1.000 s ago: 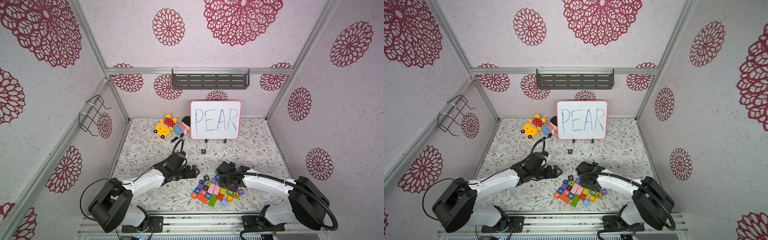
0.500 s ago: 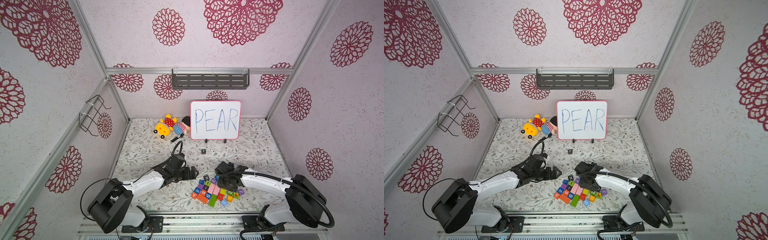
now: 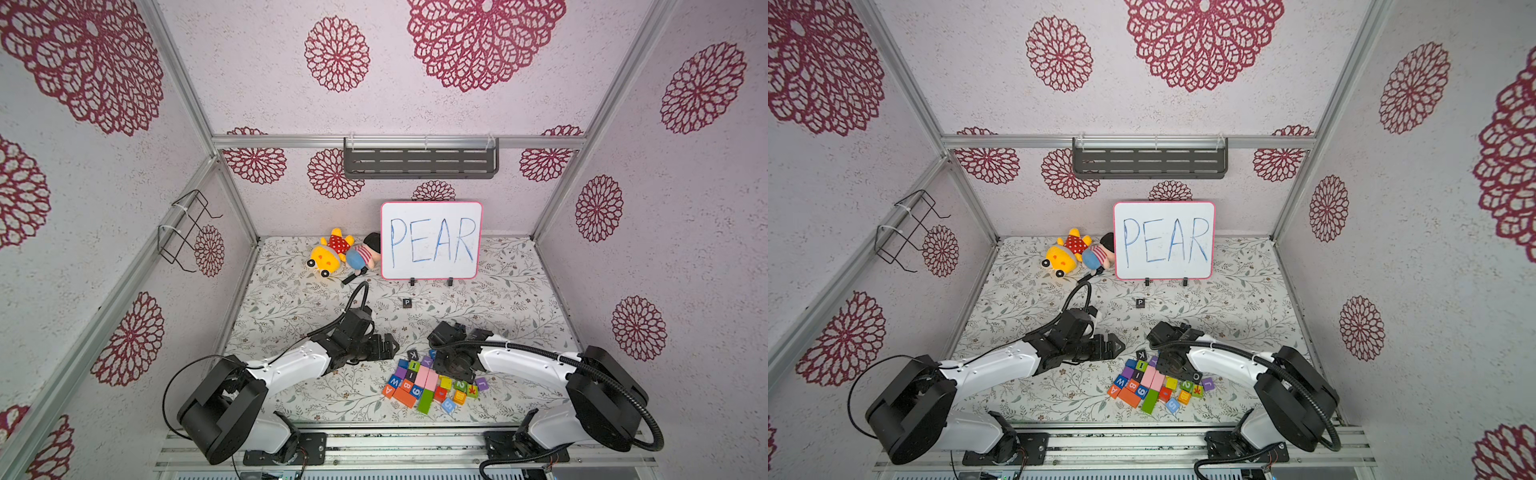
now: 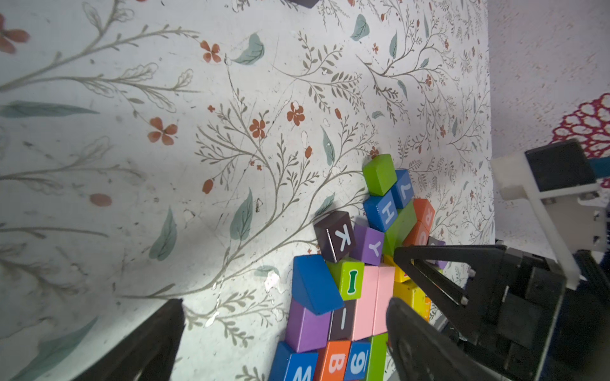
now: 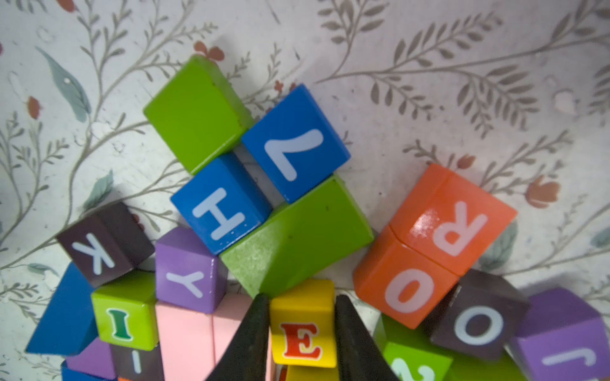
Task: Spell the uppercase word “pear” with letter blocks
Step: Pick up the letter block from the center of the board.
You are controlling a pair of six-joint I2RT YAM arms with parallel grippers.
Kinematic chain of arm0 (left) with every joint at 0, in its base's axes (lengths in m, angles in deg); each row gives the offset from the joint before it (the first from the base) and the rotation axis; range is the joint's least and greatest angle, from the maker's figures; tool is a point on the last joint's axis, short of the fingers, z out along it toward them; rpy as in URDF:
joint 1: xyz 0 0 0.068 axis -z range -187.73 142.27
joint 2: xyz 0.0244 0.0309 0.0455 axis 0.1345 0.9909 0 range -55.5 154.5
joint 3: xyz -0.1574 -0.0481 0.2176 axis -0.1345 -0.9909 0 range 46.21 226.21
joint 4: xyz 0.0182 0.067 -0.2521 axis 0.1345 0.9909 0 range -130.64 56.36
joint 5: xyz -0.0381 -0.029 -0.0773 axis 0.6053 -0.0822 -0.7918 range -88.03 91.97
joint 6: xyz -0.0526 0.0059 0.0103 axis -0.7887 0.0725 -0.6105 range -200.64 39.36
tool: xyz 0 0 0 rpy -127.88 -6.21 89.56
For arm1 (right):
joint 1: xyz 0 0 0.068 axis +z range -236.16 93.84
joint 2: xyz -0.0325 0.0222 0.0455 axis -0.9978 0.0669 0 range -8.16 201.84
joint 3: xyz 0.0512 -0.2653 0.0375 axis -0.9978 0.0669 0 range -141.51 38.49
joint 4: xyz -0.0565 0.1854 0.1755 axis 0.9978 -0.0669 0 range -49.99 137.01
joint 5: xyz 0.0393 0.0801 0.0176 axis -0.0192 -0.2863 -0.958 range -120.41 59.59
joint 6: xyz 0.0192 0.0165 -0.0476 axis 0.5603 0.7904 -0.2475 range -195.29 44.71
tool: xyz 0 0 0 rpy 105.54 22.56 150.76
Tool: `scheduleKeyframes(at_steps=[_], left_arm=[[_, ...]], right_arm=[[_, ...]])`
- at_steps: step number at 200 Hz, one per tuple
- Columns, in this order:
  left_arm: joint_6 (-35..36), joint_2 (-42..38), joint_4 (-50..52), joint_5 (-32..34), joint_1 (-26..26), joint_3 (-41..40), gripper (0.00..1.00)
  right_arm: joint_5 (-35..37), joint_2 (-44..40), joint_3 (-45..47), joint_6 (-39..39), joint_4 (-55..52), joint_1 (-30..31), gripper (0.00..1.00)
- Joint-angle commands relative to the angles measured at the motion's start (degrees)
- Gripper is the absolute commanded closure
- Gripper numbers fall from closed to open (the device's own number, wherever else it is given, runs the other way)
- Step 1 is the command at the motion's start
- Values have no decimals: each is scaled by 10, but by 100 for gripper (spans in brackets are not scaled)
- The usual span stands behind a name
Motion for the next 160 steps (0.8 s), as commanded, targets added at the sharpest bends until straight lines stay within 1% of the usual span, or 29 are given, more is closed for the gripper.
scheduleKeyframes(at_steps=[1, 54, 98, 120, 160], left_arm=[[14, 14, 13, 2, 3, 30, 2], [3, 31, 9, -3, 5, 48, 2], [-3, 39, 7, 0, 6, 54, 2], [-3, 39, 11, 1, 7, 55, 2], [-3, 31, 14, 8, 7, 50, 2]], right_arm=[[20, 12, 0, -6, -12, 4, 68], [39, 13, -9, -35, -14, 1, 70], [56, 13, -15, -80, -16, -12, 70], [48, 13, -13, -84, -13, -14, 70], [21, -2, 16, -67, 5, -13, 63]])
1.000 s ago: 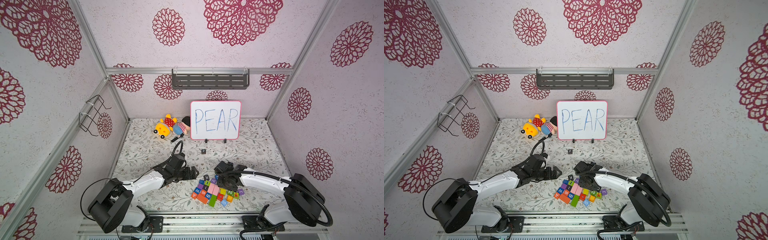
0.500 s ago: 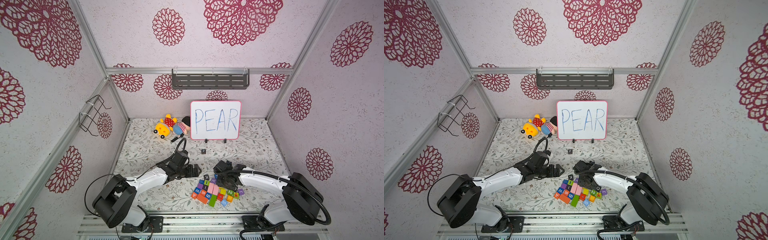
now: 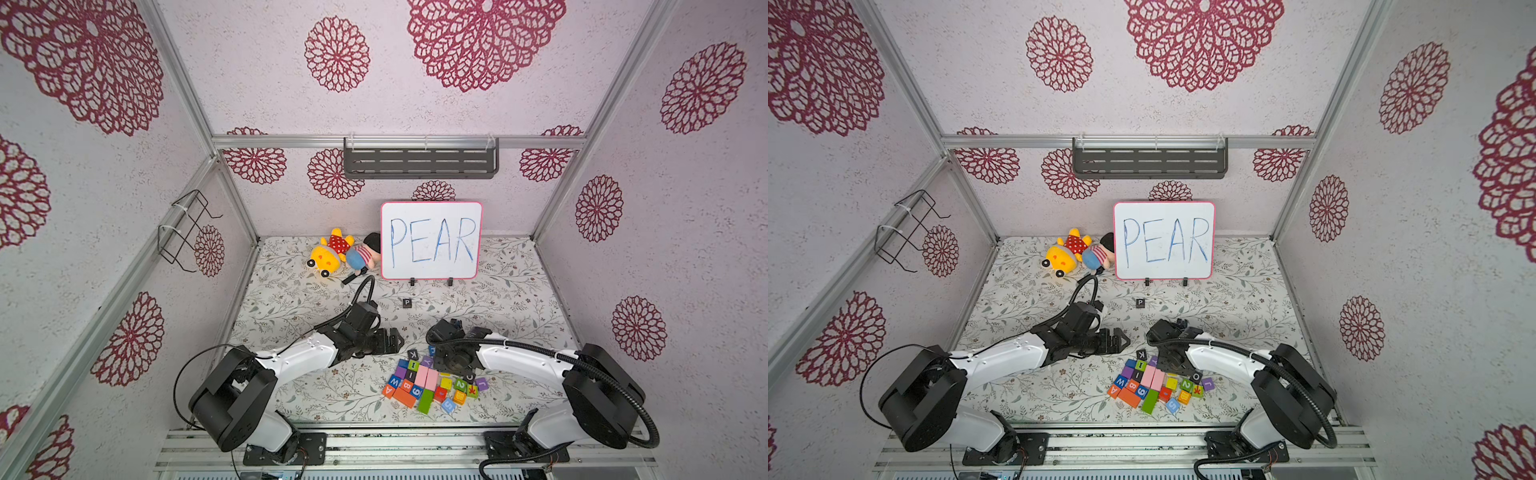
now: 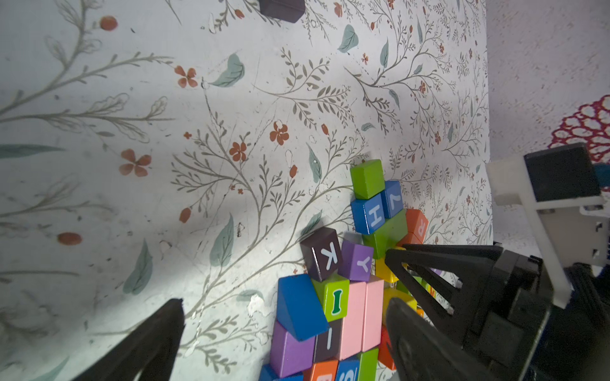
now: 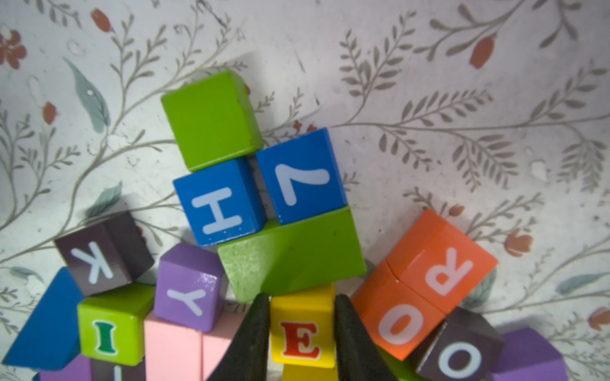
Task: Spell the uppercase word “pear” with letter blocks
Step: Pick up the letter block from the center of the board.
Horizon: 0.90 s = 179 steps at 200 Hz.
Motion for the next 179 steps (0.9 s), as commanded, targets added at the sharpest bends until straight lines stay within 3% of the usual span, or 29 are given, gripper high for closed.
scheduleKeyframes(at_steps=[1, 82, 179], left_arm=[[-3, -4, 4, 9, 4, 6, 2], [-3, -14, 4, 14, 5, -6, 2], [-4, -1, -3, 10, 5, -1, 2]], right_arm=[[-6, -9, 20, 3, -5, -2, 63], [-16, 15, 27, 5, 17, -1, 54], [3, -21, -5, -6, -32, 0, 54]])
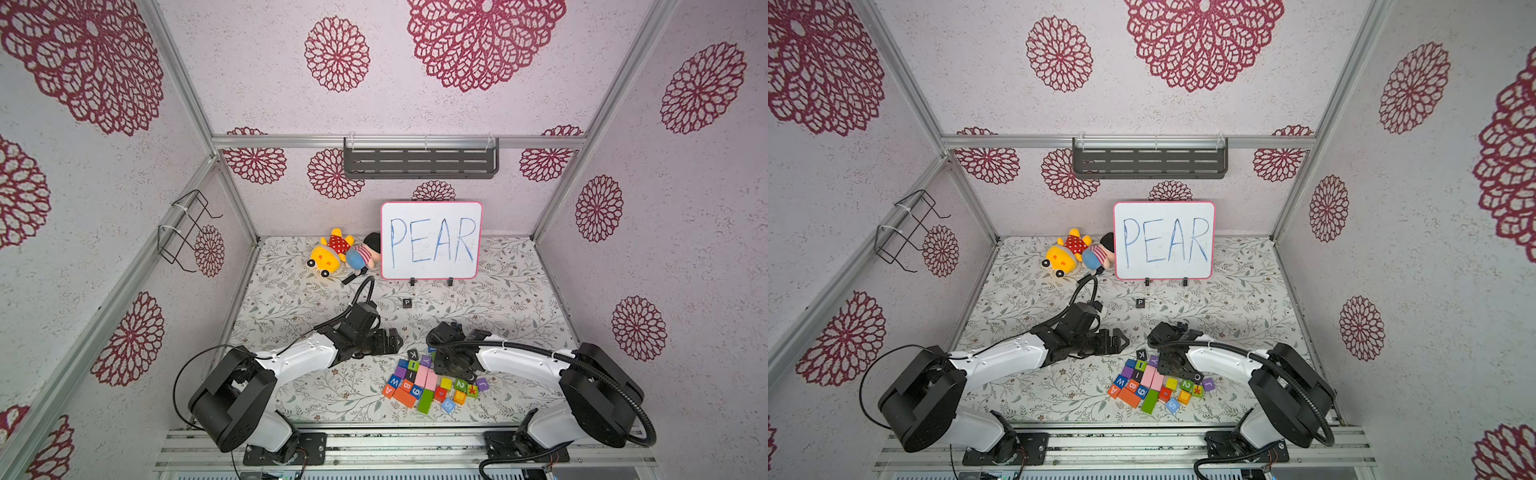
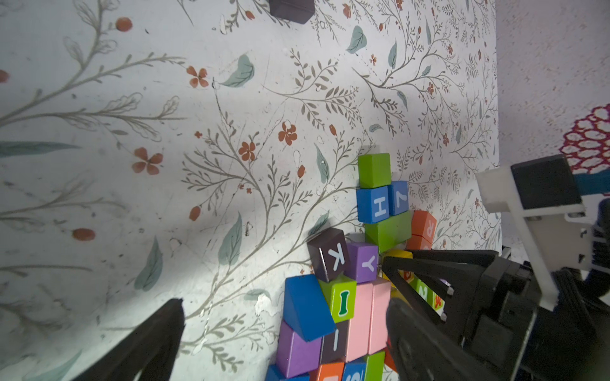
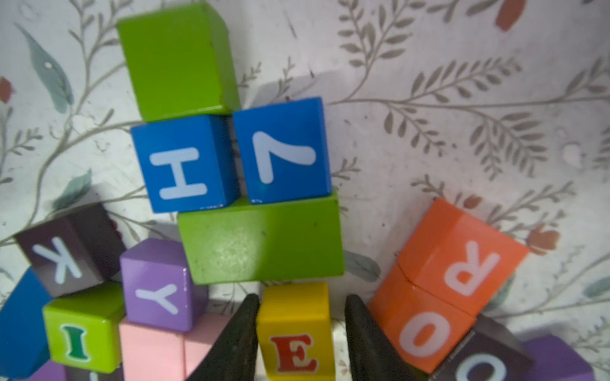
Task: Spell the uppercase word “pear” with letter blocks
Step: Pick up the letter block from the center of the board.
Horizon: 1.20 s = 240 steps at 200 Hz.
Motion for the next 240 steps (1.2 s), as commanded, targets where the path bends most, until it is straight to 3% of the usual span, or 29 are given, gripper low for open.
scheduleKeyframes(at_steps=[1, 53, 111, 182, 240], left_arm=[[-4, 1, -7, -1, 4, 0, 2], [-4, -7, -1, 5, 5, -2, 2], [-5, 0, 10, 13, 9, 16, 2], [-3, -17, 18, 21, 9, 21, 2], [6, 16, 1, -8, 0, 61, 2]], right_arm=[[17, -19, -19, -8, -35, 0, 54], [2, 7, 6, -4, 7, 0, 61], [17, -20, 16, -7, 1, -3, 71], [38, -37, -47, -22, -71, -3, 74], [28, 51, -150, -78, -58, -23, 75]])
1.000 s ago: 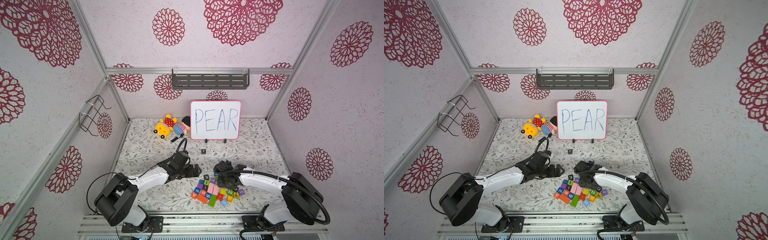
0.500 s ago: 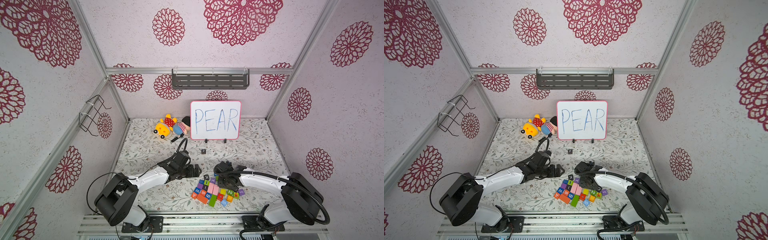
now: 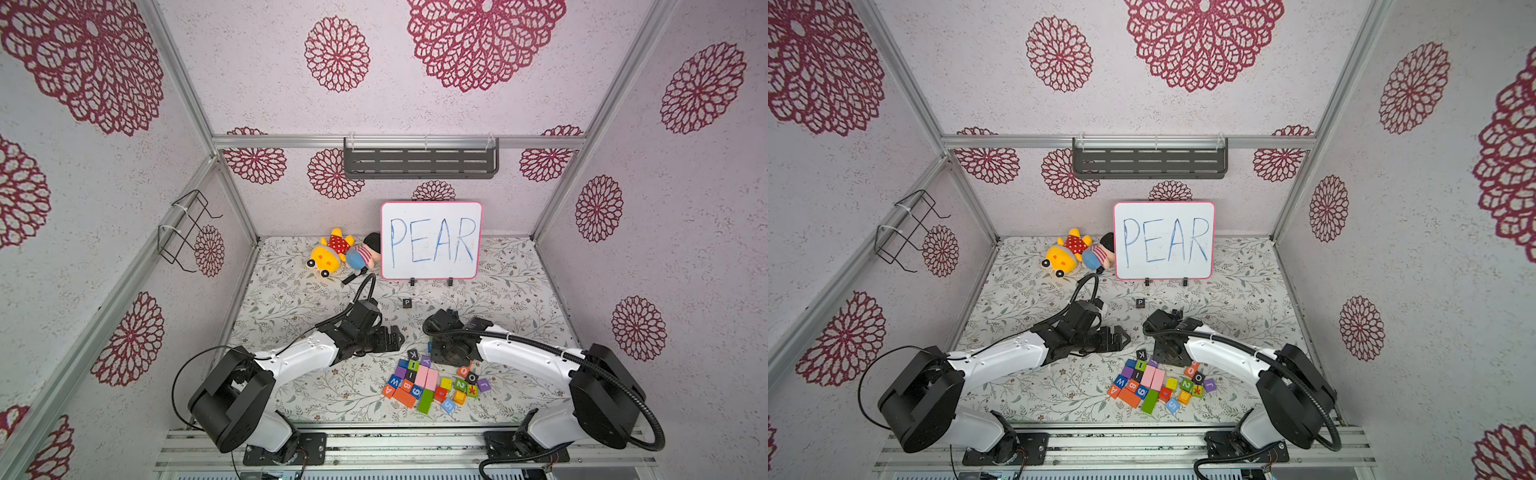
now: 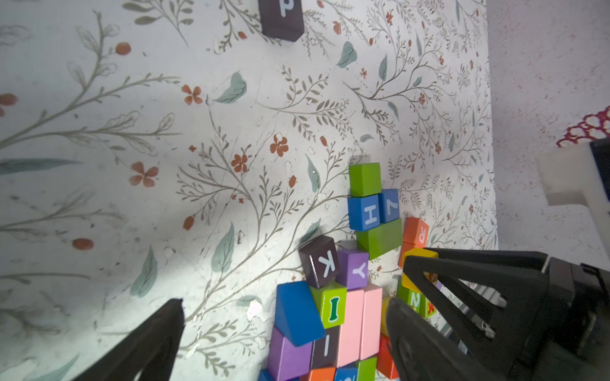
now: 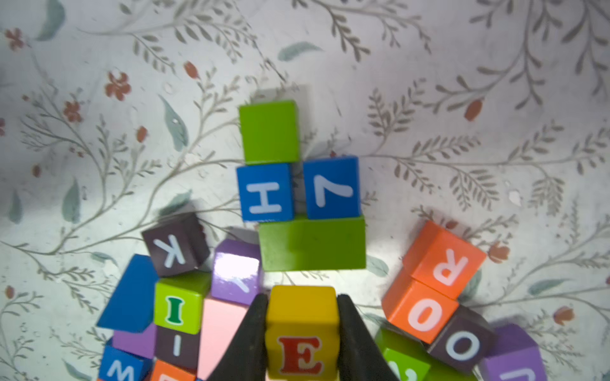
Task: Spell the uppercase word “pear” with letter blocks
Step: Pick up the letter block from the center of the board, then place the letter block at the center of the board.
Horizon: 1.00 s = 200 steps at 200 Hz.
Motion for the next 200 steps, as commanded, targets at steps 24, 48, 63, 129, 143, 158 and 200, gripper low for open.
scheduleKeyframes(at_steps=[24, 48, 63, 129, 143, 158, 200], left_arm=[[20, 23, 2, -24, -21, 53, 2], [23, 32, 3, -38, -48, 64, 2], [25, 42, 6, -49, -60, 75, 2], [46, 77, 38, -69, -89, 125, 2], [46, 80, 38, -71, -91, 129, 2], [47, 82, 41, -73, -92, 133, 2], [48, 82, 48, -71, -95, 135, 2]], right_arm=[[-3, 76, -81, -69, 17, -39, 75], [-9, 120, -122, -103, 23, -66, 76], [-17, 146, -148, -123, 29, -86, 75], [-31, 254, -272, -203, 23, -142, 76], [-30, 276, -302, -215, 21, -149, 75], [-29, 297, -329, -225, 19, -153, 76], [-37, 349, -398, -246, 8, -155, 75]])
